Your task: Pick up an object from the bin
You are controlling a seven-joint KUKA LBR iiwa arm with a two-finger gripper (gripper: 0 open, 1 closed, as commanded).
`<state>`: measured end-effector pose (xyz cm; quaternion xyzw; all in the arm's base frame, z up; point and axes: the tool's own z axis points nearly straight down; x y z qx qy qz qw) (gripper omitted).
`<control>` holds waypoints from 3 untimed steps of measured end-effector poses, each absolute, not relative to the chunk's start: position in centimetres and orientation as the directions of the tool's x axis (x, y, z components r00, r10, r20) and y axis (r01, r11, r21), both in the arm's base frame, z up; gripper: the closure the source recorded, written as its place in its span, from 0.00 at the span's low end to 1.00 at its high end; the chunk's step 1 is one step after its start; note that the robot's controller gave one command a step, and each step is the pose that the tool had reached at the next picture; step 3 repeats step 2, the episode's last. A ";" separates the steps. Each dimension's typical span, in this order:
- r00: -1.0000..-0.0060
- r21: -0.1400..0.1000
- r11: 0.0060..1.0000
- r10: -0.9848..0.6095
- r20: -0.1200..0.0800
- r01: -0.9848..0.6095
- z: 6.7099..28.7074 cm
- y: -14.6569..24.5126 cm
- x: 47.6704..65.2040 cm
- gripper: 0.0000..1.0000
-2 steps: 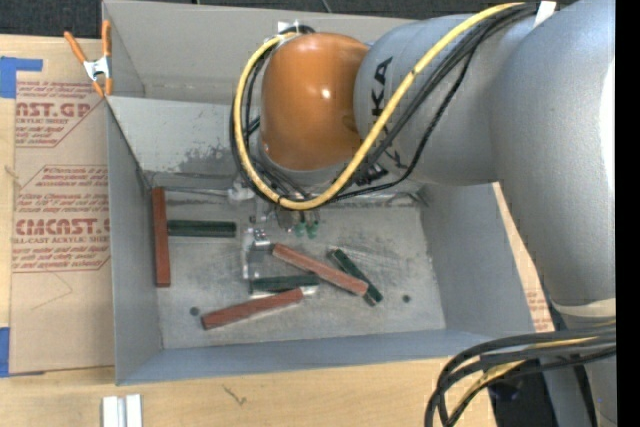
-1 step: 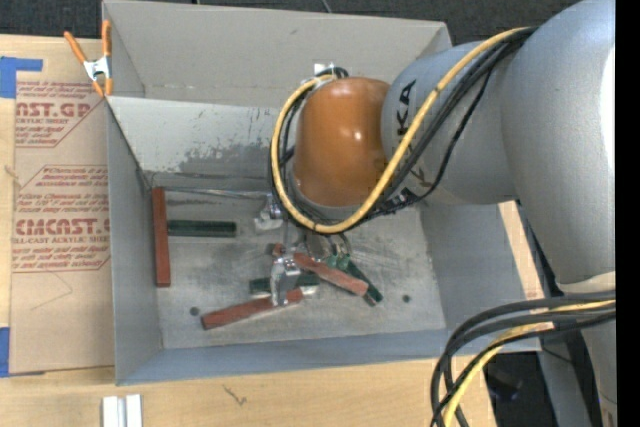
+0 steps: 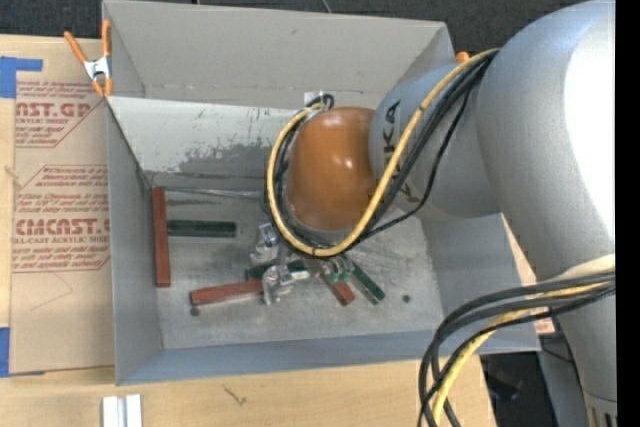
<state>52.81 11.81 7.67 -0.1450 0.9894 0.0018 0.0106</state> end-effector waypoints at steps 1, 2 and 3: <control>-0.958 0.001 0.958 -0.287 -0.022 -0.287 7.7 11.8 52.8 1.00; -0.929 0.000 0.929 -0.369 -0.004 -0.369 26.9 15.1 53.7 1.00; -0.929 0.000 0.929 -0.369 -0.004 -0.369 26.9 15.1 53.7 1.00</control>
Offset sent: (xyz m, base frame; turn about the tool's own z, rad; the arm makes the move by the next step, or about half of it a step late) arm 0.0080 0.0327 0.1914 -0.0882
